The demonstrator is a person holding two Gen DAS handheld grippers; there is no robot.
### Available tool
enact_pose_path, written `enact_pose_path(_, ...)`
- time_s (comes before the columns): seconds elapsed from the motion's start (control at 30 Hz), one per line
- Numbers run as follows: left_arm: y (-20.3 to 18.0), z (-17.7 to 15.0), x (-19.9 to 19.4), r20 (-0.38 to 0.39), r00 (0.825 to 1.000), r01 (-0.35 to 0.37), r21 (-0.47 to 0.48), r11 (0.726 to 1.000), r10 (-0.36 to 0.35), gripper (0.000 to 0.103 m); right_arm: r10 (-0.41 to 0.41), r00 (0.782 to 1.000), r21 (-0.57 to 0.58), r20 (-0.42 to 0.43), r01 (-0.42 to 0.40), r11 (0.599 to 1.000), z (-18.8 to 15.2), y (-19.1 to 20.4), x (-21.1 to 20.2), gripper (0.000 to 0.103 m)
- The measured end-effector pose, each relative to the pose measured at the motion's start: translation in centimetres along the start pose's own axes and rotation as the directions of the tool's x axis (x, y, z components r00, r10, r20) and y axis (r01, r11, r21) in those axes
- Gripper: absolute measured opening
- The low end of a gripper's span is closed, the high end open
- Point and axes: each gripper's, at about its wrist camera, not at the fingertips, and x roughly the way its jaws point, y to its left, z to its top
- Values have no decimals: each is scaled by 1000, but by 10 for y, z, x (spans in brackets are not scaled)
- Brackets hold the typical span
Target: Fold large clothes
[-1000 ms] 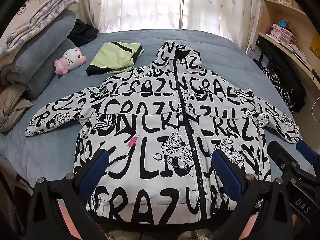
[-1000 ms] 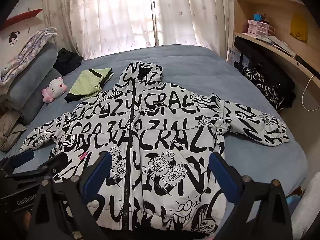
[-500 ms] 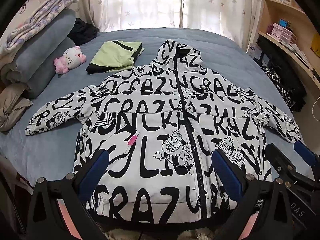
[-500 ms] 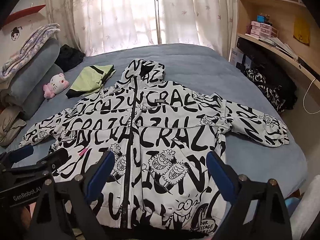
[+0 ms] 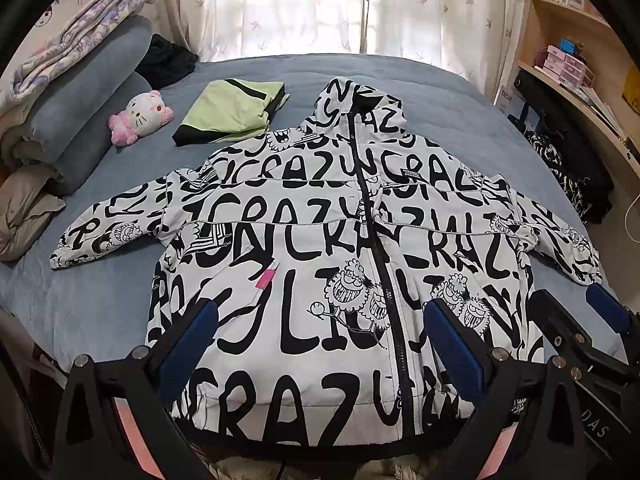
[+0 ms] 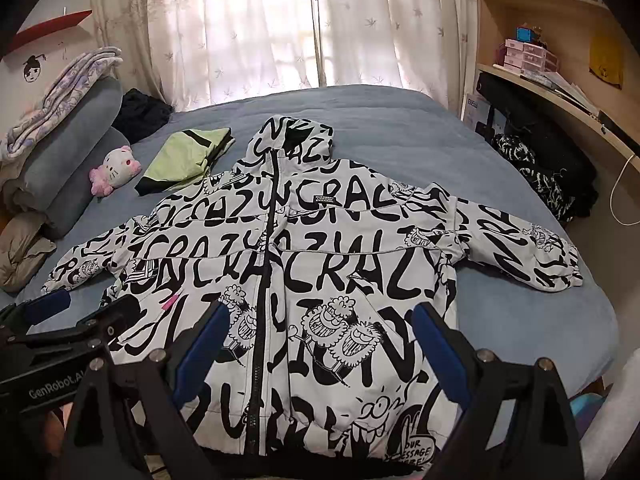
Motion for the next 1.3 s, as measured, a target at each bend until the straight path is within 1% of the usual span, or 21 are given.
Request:
enact_pose_path(0.53, 0, 0, 0, -2, 1000, 0, 1, 1000, 0, 101, 7, 1000, 3, -6, -7, 1000, 0, 0, 1, 93)
enact_pose_path(0.77, -4, 1, -1, 9, 1000, -4, 22, 1000, 4, 101, 29, 1000, 15, -2, -29, 999, 8, 1, 0, 93)
enact_pose_path(1.0, -13, 28, -2, 33, 999, -15, 36, 999, 14, 101, 30, 999, 17, 37, -31, 999, 28, -8, -3, 93)
enact_pose_path(1.2, -24, 48, -6, 88, 995, -46, 73, 996, 40, 101, 43, 997, 32, 68, -45, 998, 41, -17, -5, 93)
enact_pose_path(1.3, -30, 58, -6, 102, 994, -43, 77, 996, 35, 101, 36, 996, 41, 84, -40, 998, 48, -24, -4, 93)
